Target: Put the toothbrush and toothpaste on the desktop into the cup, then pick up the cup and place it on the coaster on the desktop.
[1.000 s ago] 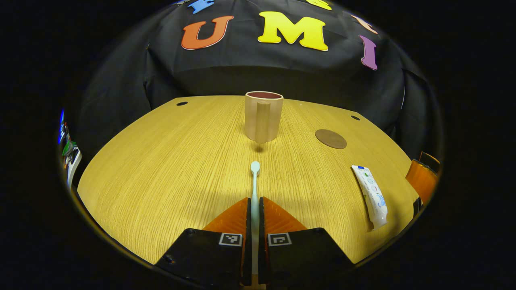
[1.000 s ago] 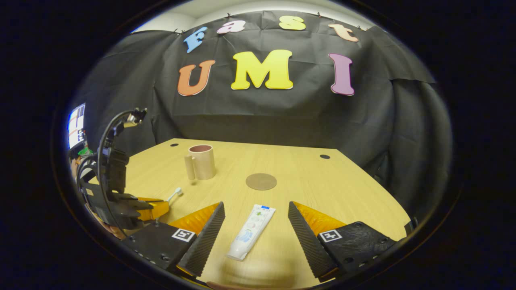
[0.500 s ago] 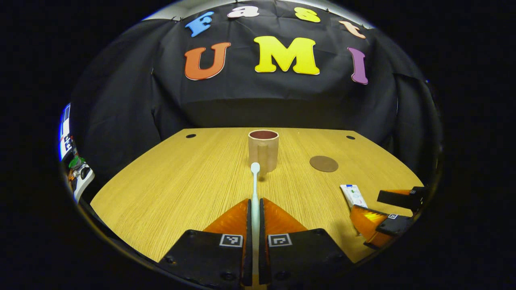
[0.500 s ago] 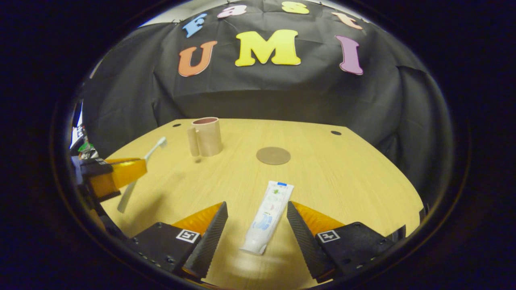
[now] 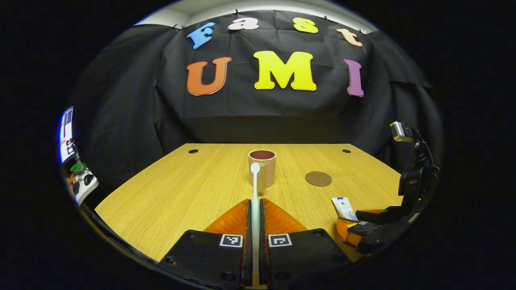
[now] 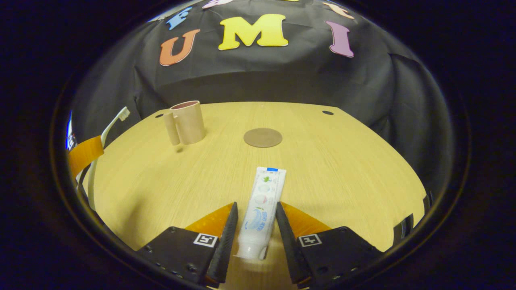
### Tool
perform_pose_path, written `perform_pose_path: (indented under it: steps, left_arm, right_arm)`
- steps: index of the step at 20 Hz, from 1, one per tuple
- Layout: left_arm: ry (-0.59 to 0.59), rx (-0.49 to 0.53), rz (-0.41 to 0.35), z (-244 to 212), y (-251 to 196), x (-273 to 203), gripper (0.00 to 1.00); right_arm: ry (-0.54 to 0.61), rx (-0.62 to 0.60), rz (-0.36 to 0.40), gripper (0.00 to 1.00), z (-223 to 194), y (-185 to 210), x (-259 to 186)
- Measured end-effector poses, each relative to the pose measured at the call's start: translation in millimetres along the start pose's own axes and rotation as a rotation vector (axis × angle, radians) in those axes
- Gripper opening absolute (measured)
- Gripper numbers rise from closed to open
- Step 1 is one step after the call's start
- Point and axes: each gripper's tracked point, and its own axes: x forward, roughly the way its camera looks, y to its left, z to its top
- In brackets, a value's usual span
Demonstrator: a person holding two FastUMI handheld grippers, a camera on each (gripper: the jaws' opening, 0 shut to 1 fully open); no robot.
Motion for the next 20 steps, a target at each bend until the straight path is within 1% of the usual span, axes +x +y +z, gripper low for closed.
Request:
perform_pose_path:
  steps: [2,3,4,7,9,13,16,20]
  left_arm:
    - [0.004,-0.005,-0.006,-0.8,-0.9,1.6,0.08]
    - [0.011,-0.011,-0.012,-1.8,-2.0,3.5,0.08]
    - [0.016,-0.017,-0.015,-2.9,-3.5,4.5,0.08]
    - [0.027,-0.02,-0.016,-4.3,-3.5,8.7,0.09]
    - [0.021,-0.01,-0.012,0.7,-1.8,12.7,0.08]
    - [0.003,-0.022,-0.018,15.1,0.6,25.6,0.09]
    - [-0.025,-0.025,-0.031,36.2,0.2,41.0,0.09]
    - [-0.065,-0.028,-0.048,66.8,0.5,67.7,0.09]
  right_arm:
    - [0.029,0.02,0.01,0.58,-2.3,0.4,6.1]
    - [0.023,0.03,0.022,0.58,-0.5,0.7,5.1]
    - [0.024,0.031,0.033,0.46,-0.3,0.8,7.2]
    - [0.014,0.026,0.058,0.4,0.8,-0.1,5.3]
    - [0.007,0.018,0.068,0.33,1.5,-0.1,3.6]
    - [-0.079,0.004,0.071,0.32,20.5,-3.4,-9.0]
    - [-0.145,0.005,0.096,0.32,42.9,-1.1,-21.1]
    - [-0.228,-0.003,0.107,0.31,75.6,1.6,-34.9]
